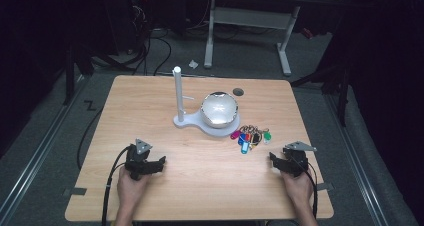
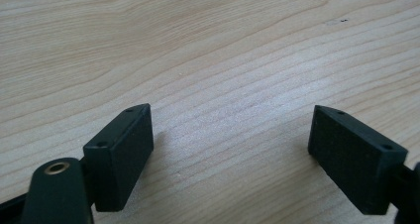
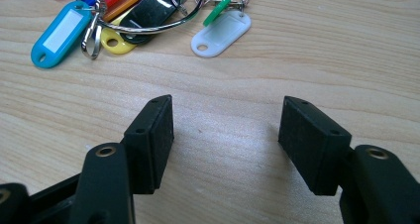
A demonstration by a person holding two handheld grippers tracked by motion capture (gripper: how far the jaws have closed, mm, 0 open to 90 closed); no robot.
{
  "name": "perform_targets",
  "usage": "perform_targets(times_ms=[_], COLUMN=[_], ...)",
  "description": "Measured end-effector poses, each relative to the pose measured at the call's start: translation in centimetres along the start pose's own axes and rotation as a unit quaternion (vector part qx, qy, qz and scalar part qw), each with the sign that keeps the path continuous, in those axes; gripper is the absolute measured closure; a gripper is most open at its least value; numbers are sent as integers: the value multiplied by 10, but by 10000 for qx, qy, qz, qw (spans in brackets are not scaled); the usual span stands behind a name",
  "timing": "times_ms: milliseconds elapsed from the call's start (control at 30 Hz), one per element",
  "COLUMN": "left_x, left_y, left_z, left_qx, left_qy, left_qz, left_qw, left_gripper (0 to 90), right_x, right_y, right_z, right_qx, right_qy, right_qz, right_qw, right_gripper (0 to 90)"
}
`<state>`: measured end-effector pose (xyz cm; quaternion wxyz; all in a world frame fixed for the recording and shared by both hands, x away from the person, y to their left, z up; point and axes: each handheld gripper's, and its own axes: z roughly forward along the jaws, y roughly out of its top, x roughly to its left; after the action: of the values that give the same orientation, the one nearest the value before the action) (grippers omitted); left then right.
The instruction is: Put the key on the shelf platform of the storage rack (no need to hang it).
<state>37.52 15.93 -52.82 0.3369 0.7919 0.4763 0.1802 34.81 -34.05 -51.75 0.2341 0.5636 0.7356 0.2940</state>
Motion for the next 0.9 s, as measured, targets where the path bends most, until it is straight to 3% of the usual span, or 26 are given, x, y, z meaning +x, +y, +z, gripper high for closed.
perform_targets(times_ms=[367, 600, 900], left_x=[0, 0, 0], left_y=[0, 0, 0], left_z=[0, 0, 0], left_qx=[-1, 2, 1], left_qy=[-1, -8, -11], left_qz=[-7, -6, -7], left_qw=[10000, 10000, 10000], left_gripper=[181, 181, 181], right_x=[4, 9, 17], right_y=[1, 2, 4], right_z=[-1, -2, -10], right_qx=[40, 48, -214], right_qy=[78, 81, 395], right_qz=[86, 16, 73], right_qw=[9999, 10000, 9990], right_gripper=[388, 442, 478])
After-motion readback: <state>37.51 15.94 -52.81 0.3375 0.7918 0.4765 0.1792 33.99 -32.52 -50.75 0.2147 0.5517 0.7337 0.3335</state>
